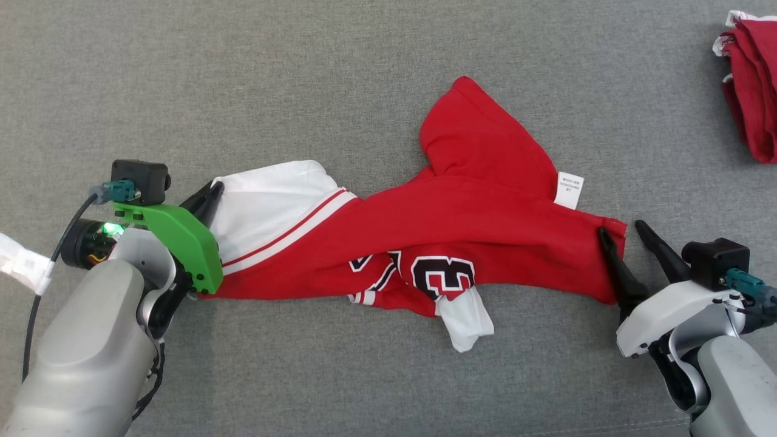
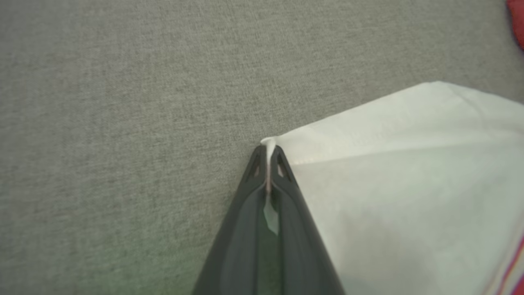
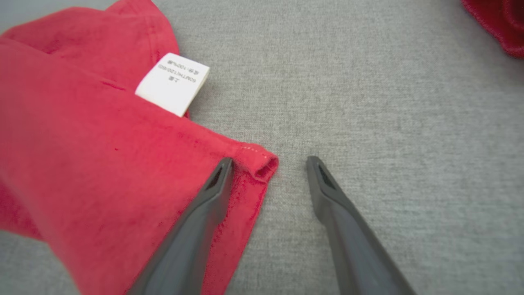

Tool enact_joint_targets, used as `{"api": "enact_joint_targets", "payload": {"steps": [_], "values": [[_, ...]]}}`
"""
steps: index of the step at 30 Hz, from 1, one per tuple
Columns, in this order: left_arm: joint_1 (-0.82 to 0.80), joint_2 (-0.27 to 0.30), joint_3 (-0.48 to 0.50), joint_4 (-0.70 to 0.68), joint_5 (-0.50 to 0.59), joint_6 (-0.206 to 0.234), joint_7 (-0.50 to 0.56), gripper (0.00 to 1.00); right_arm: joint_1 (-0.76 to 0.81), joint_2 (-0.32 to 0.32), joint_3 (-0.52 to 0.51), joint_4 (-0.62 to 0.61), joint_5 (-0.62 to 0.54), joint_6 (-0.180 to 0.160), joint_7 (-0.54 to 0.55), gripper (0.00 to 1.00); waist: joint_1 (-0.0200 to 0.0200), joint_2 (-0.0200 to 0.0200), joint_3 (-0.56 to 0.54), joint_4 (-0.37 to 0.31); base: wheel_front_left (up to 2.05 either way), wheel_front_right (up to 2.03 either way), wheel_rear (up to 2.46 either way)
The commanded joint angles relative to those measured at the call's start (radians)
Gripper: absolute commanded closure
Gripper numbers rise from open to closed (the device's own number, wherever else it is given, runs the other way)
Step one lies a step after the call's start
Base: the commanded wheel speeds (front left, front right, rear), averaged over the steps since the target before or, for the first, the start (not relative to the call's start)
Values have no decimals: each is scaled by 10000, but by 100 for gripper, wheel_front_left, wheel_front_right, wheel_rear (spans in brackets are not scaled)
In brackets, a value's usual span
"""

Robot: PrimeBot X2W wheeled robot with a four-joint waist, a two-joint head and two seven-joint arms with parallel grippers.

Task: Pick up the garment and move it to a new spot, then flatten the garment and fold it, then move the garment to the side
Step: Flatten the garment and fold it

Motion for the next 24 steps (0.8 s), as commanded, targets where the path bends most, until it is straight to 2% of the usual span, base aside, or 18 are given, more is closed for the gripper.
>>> {"api": "enact_joint_targets", "payload": {"steps": [1, 6, 11, 14, 19, 24], "values": [[286, 80, 49, 192, 74, 169, -293, 100, -82, -115, 98, 237, 70, 1, -86, 100, 0, 0, -64, 34, 0, 0, 0], [317, 300, 544, -701, 322, 704, -1989, 100, -395, -498, -285, -483, -90, 1, -953, 100, 0, 0, -545, 46, 0, 0, 0], [388, 960, 1044, -2758, 796, 1691, -2995, 100, -520, -850, -1011, -2166, -491, -4, -1018, 100, 0, 0, -1337, 82, 0, 0, 0], [313, 1344, 1386, -4419, 1101, 2341, -3124, 100, -653, -1037, -1475, -3288, -656, -7, -698, 100, 0, 0, -1855, 101, 0, 0, 0], [-312, 2010, 1848, -7172, 1673, 3286, -2585, 100, -1282, -1362, -2269, -5016, -645, -7, 278, 100, 0, 0, -2551, 172, 0, 0, 0], [-1411, 2368, 2069, -8487, 1989, 3660, -1669, 100, -2236, -1868, -2840, -6011, -430, -7, 1128, 100, 0, 0, -3099, 206, 0, 0, 0]]}}
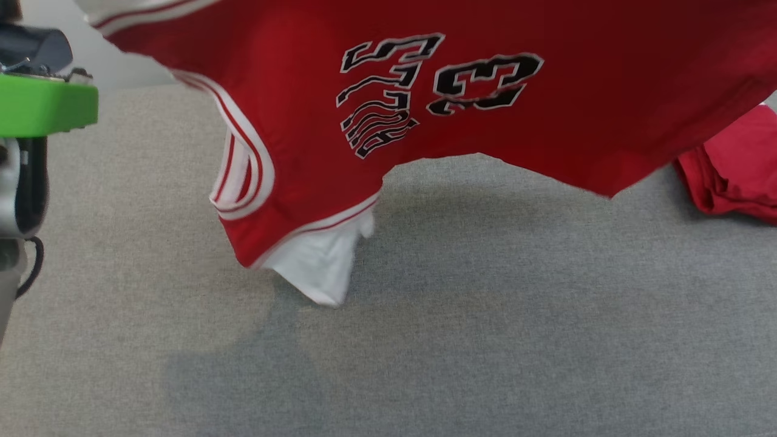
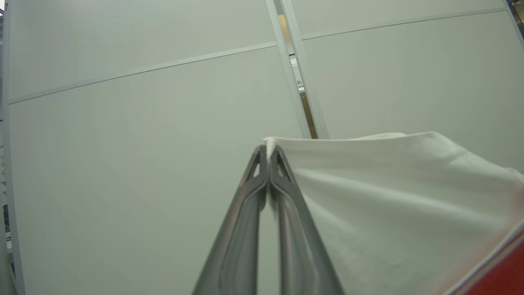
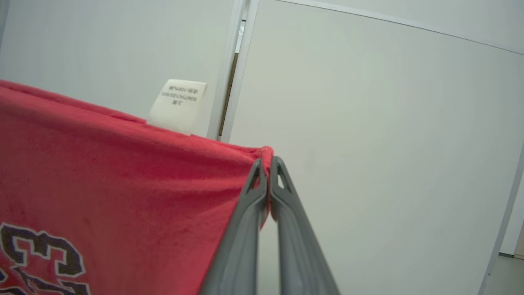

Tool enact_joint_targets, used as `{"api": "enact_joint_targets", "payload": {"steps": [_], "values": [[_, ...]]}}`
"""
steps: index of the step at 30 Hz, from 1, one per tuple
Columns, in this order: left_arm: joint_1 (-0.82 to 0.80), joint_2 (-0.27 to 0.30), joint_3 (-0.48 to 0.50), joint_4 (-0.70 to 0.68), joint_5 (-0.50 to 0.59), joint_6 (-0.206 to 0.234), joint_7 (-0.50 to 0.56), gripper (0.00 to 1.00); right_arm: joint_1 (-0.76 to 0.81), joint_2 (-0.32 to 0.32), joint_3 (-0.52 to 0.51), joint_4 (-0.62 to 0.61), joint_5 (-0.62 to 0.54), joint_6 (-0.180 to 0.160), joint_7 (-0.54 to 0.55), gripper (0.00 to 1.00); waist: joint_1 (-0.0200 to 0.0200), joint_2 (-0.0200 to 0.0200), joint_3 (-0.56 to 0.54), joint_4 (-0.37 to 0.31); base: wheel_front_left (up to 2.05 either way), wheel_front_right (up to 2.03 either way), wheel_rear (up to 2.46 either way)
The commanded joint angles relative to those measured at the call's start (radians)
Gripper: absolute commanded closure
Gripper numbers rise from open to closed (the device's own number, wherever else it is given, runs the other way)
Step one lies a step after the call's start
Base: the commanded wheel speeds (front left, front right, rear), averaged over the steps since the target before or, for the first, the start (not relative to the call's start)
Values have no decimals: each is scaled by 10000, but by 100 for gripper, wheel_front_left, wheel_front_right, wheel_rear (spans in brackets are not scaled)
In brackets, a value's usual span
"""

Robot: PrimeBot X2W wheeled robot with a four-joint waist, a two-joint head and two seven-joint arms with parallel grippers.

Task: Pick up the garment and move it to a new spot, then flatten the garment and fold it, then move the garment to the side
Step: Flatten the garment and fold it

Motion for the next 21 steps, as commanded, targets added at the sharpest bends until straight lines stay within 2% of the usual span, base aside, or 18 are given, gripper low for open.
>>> {"api": "enact_joint_targets", "payload": {"steps": [1, 7, 12, 17, 21], "values": [[-360, 123, 54, -146, 95, 55, 206, 100, -271, -223, -163, -144, 136, -17, 224, 100, 0, 0, -570, 61, 0, 0, 0], [-1330, 115, -128, -494, 235, -12, 919, 100, -1197, -801, -428, -171, 615, -17, 853, 100, 0, 0, -824, 24, 0, 0, 0], [-1693, -201, -378, 11, -82, -234, 1186, 100, -1748, -1084, -127, 409, 1050, -15, 1110, 100, 0, 0, -567, 9, 0, 0, 0], [-2266, -737, -674, 1589, -496, -722, 1106, 100, -2531, -1134, 483, 1491, 1480, -15, 1124, 100, 0, 0, 83, -18, 0, 0, 0], [-3101, -1325, -785, 3668, -679, -1216, 591, 100, -3558, -985, 1158, 2789, 1714, -15, 647, 100, 0, 0, 591, -104, 0, 0, 0]]}}
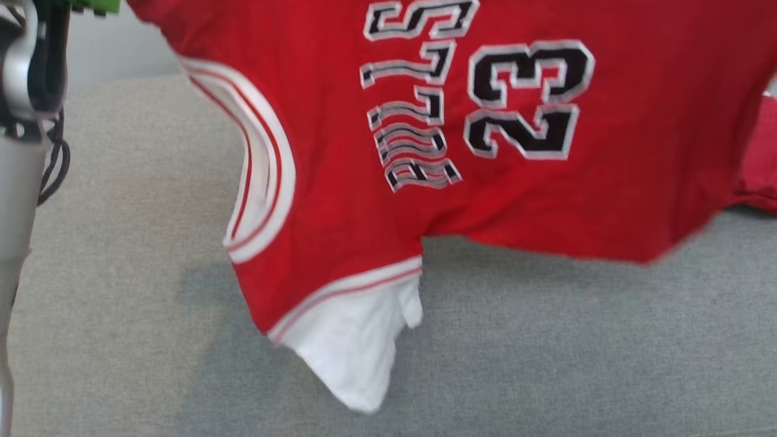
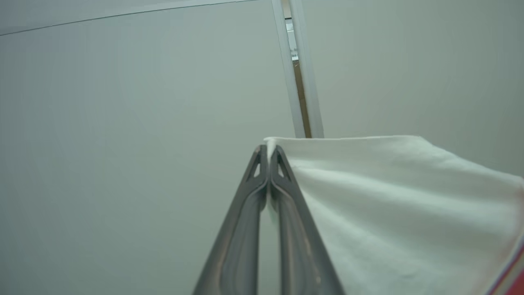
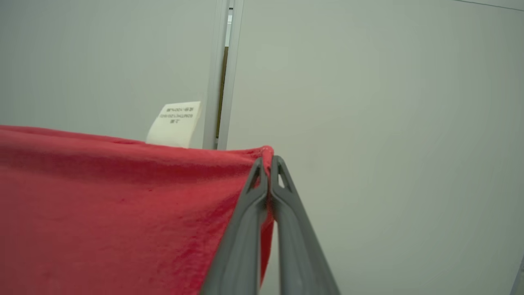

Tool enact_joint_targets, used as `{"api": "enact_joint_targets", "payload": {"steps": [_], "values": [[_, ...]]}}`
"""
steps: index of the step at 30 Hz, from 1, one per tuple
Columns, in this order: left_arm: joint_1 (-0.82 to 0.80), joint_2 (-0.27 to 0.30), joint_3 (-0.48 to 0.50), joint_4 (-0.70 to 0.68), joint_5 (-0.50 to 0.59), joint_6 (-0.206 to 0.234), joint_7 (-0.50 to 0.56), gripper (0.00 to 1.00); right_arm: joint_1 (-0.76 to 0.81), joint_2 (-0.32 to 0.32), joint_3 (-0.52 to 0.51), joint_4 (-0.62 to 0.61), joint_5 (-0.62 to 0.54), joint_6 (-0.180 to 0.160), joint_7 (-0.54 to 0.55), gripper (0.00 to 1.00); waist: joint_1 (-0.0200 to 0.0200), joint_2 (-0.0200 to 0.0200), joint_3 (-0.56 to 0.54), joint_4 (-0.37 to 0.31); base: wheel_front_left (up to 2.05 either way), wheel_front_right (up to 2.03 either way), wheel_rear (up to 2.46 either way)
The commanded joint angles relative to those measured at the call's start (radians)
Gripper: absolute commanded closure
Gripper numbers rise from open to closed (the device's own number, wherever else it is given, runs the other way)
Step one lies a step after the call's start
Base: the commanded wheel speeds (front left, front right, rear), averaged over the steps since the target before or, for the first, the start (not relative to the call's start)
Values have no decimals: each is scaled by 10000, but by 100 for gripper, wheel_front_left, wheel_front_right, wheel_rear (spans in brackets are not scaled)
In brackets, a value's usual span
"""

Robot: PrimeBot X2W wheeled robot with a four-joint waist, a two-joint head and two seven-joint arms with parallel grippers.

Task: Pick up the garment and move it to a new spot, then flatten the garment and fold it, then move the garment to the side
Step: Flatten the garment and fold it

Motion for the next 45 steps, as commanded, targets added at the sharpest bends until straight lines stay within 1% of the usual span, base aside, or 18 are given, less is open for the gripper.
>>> {"api": "enact_joint_targets", "payload": {"steps": [1, 5, 8, 11, 13, 15, 17, 21, 24, 27, 30, 33, 37, 41, 42, 45], "values": [[-388, -149, 42, 774, -44, -159, -315, 100, -468, 195, 270, 538, 56, -13, -262, 100, 0, 0, 454, -153, 0, 0, 0], [-1702, -452, 343, 2854, -169, -525, -1134, 100, -2029, 618, 1213, 1950, 154, -15, -907, 100, 0, 0, 829, -442, 0, 0, 0], [-2472, -548, 463, 4067, -114, -630, -1610, 100, -3204, 1107, 1642, 3086, 277, -15, -1417, 100, 0, 0, 1060, -610, 0, 0, 0], [-3260, -640, 532, 5059, -46, -722, -1987, 100, -4356, 1523, 1879, 4425, 143, -15, -2057, 100, 0, 0, 1313, -623, 0, 0, 0], [-3499, -832, 426, 5687, 4, -793, -2104, 100, -4850, 1739, 2065, 5296, 22, -15, -2402, 100, 0, 0, 1526, -511, 0, 0, 0], [-3471, -1068, 380, 6315, -78, -854, -2198, 100, -5157, 1970, 2524, 6065, -100, -13, -2670, 100, 0, 0, 1730, -392, 0, 0, 0], [-3102, -1344, 361, 7016, -215, -924, -2310, 100, -5276, 2194, 2896, 6970, -126, -13, -2915, 100, 0, 0, 1881, -274, 0, 0, 0], [-2235, -1975, 309, 8282, -456, -1149, -2491, 100, -5010, 2592, 3321, 8654, -161, -13, -3227, 100, 0, 0, 2157, -54, 0, 0, 0], [-1511, -2486, 392, 9110, -688, -1339, -2605, 100, -4677, 2939, 3598, 9625, -24, -13, -3446, 100, 0, 0, 2345, 85, 0, 0, 0], [-823, -2772, 431, 9681, -827, -1520, -2667, 100, -4212, 3173, 3916, 10152, 182, -13, -3618, 100, 0, 0, 2435, 107, 0, 0, 0], [-139, -2995, 590, 9929, -931, -1673, -2728, 100, -3504, 3280, 4218, 10185, 534, -13, -3743, 100, 0, 0, 2418, 120, 0, 0, 0], [775, -2831, 962, 9415, -901, -1608, -2716, 100, -2592, 3294, 4372, 9617, 923, -7, -3786, 100, 0, 0, 2213, 18, 0, 0, 0], [2523, -2623, 1764, 7998, -646, -1438, -2711, 100, -677, 3111, 4022, 8062, 1215, -7, -3792, 100, 0, 0, 1833, -103, 0, 0, 0], [4596, -2522, 2604, 6352, -117, -1221, -2715, 100, 1243, 2968, 3686, 6511, 1078, -7, -3790, 100, 0, 0, 1360, -152, 0, 0, 0], [5342, -2542, 2878, 5770, 7, -1160, -2712, 100, 1967, 2897, 3487, 5986, 1030, -12, -3791, 100, 0, 0, 1184, -136, 0, 0, 0], [6853, -2551, 3218, 4574, 389, -1008, -2714, 100, 3428, 2787, 3186, 4956, 848, -12, -3790, 100, 0, 0, 871, -101, 0, 0, 0]]}}
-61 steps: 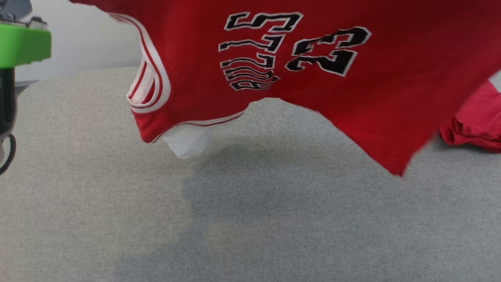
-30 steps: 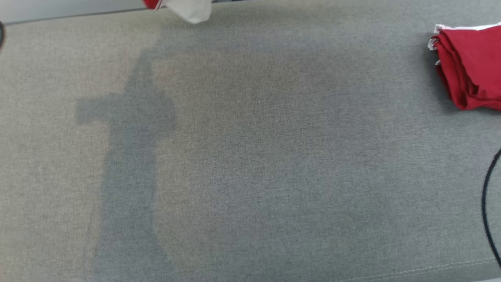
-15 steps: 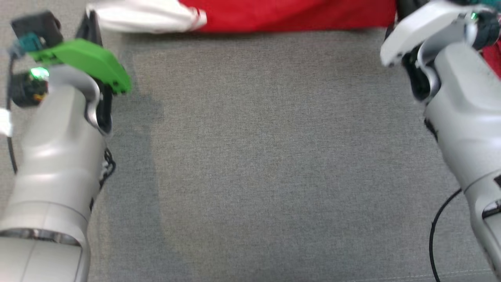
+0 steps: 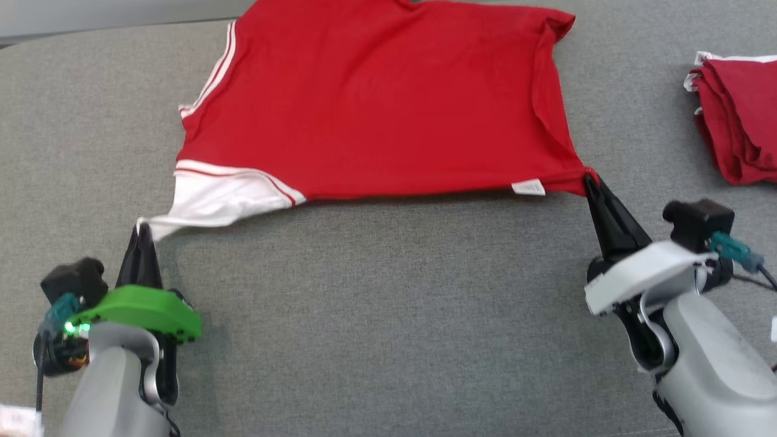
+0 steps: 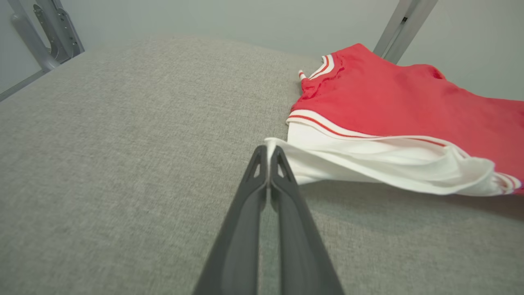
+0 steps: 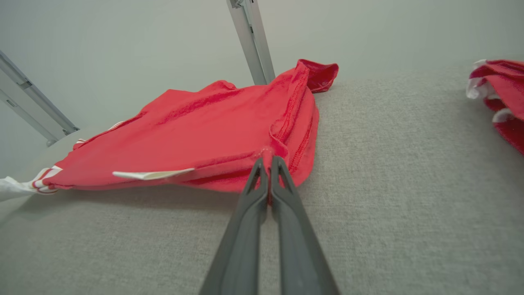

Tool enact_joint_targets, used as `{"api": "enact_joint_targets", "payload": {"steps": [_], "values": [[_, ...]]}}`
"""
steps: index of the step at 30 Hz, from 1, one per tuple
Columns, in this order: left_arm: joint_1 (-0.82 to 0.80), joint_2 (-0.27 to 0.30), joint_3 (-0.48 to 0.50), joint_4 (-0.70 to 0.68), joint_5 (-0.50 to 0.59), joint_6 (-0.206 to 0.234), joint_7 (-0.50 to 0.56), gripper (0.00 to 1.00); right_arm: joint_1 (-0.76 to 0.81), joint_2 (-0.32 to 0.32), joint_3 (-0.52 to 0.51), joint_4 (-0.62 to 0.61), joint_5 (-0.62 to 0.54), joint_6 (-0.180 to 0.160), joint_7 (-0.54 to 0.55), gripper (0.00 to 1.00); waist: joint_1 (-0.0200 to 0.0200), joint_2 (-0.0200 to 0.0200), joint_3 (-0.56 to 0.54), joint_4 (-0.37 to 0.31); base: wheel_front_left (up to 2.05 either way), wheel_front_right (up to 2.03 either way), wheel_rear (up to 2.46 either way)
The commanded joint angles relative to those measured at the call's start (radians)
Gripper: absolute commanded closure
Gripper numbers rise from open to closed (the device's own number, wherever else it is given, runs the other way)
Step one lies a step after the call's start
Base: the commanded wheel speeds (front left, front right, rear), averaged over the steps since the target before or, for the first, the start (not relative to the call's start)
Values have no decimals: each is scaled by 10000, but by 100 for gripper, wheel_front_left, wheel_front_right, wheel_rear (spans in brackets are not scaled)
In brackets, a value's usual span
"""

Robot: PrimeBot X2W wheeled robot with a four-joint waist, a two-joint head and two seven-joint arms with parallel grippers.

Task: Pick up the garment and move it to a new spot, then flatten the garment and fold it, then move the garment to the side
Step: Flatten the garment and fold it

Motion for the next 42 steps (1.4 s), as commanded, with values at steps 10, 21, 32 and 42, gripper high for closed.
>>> {"api": "enact_joint_targets", "payload": {"steps": [10, 21, 32, 42], "values": [[4690, -177, 125, -4705, 389, 1408, 847, 100, 4346, 151, -1534, -2781, -864, -11, -52, 100, -1, 0, -1230, 396, 0, 0, 0], [5106, 522, -190, -7517, 808, 1763, 2306, 100, 5334, 852, -2258, -4041, -1371, -11, 1032, 100, -1, 0, -1033, 170, 0, 0, 0], [1546, 1074, -786, -5606, 956, 404, 2552, 100, 3241, 852, -2545, -3429, -1580, -10, 1700, 100, -1, 0, 338, -228, 0, 0, 0], [-594, 614, -1170, -2531, 1236, -338, 780, 0, 1945, 985, -1890, -2033, -1767, -5, 802, 0, -1, 0, 856, -294, 0, 0, 0]]}}
